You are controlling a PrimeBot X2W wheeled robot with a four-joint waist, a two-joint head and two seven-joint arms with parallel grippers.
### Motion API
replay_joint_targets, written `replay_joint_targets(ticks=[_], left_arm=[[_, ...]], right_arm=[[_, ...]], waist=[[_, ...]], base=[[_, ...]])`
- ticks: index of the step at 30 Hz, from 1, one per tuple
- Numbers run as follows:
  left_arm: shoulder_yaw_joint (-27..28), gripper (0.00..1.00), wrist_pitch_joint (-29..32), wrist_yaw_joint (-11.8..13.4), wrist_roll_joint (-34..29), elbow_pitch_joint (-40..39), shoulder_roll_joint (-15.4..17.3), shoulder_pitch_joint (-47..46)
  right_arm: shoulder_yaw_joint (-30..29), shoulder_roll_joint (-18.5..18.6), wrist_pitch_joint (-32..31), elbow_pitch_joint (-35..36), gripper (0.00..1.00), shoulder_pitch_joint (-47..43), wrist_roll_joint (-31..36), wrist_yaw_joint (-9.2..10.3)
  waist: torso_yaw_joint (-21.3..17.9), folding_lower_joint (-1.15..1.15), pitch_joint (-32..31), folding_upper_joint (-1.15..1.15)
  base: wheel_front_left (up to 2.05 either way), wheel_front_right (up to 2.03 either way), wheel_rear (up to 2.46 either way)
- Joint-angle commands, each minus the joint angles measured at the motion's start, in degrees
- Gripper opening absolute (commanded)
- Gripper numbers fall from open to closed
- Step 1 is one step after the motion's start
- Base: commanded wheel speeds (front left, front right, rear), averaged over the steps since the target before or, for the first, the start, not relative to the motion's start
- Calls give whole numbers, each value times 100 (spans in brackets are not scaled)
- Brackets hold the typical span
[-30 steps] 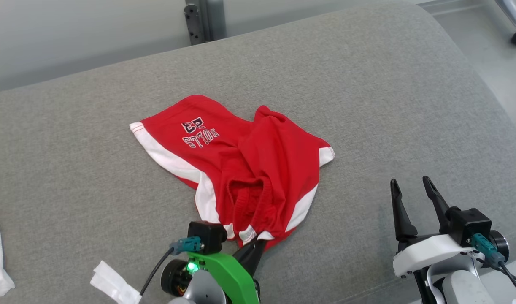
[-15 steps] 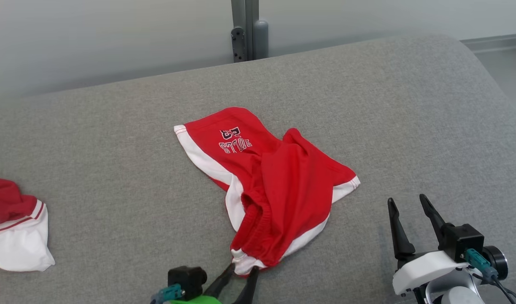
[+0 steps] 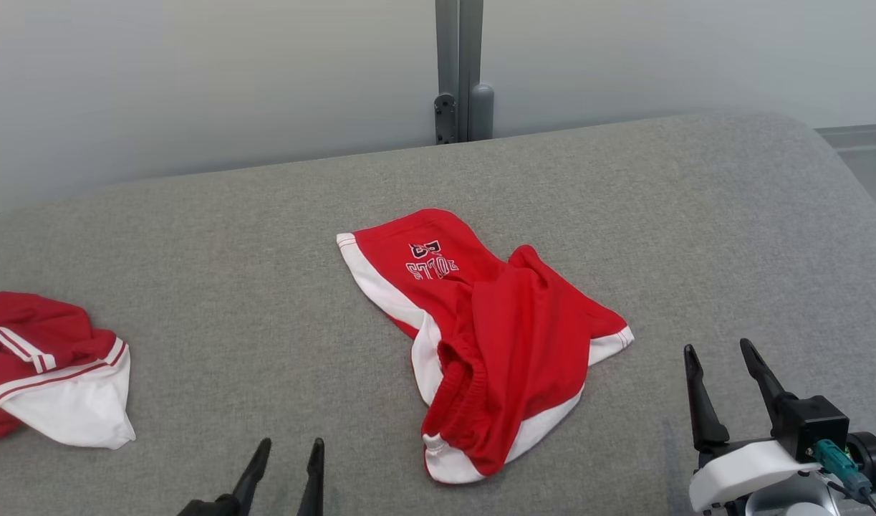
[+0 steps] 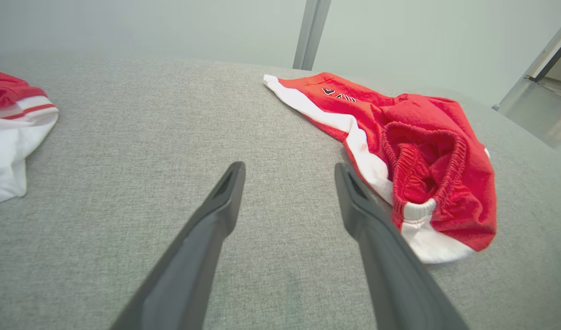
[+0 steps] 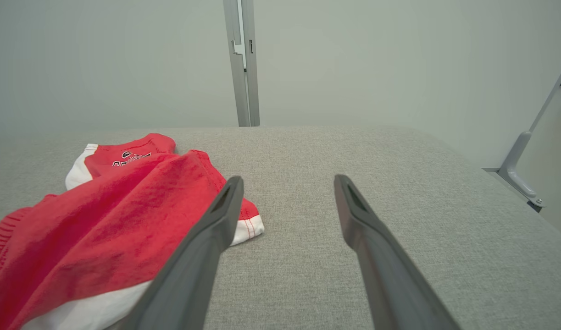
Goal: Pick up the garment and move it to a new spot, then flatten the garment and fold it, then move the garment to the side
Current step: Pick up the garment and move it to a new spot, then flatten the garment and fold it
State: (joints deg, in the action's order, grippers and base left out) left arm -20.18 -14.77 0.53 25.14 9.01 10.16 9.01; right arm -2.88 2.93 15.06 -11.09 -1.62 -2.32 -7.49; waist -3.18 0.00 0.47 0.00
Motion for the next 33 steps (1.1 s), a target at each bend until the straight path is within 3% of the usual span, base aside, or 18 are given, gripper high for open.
replay_joint_targets(ticks=[1,7,14,22,33], left_arm=[[153,100,-50,38,-119,-92,-3,11],[1043,100,-36,-146,-849,-615,-308,202],[1589,100,-38,-527,-1343,-506,-551,281],[1763,100,-39,-744,-1521,-373,-663,111],[1653,100,-39,-801,-1672,-366,-713,89]], right_arm=[[-35,32,18,35,100,-99,48,0],[-116,41,18,89,100,-163,126,0],[-157,37,18,29,100,-185,127,0],[-238,34,18,-40,100,-164,124,0],[-49,128,19,-101,100,66,9,0]], waist=[[60,0,-81,0],[38,0,-138,0],[0,0,-134,0],[105,0,-98,0],[222,0,-80,0]], base=[[0,0,0],[0,0,0],[0,0,0],[0,0,0],[0,0,0]])
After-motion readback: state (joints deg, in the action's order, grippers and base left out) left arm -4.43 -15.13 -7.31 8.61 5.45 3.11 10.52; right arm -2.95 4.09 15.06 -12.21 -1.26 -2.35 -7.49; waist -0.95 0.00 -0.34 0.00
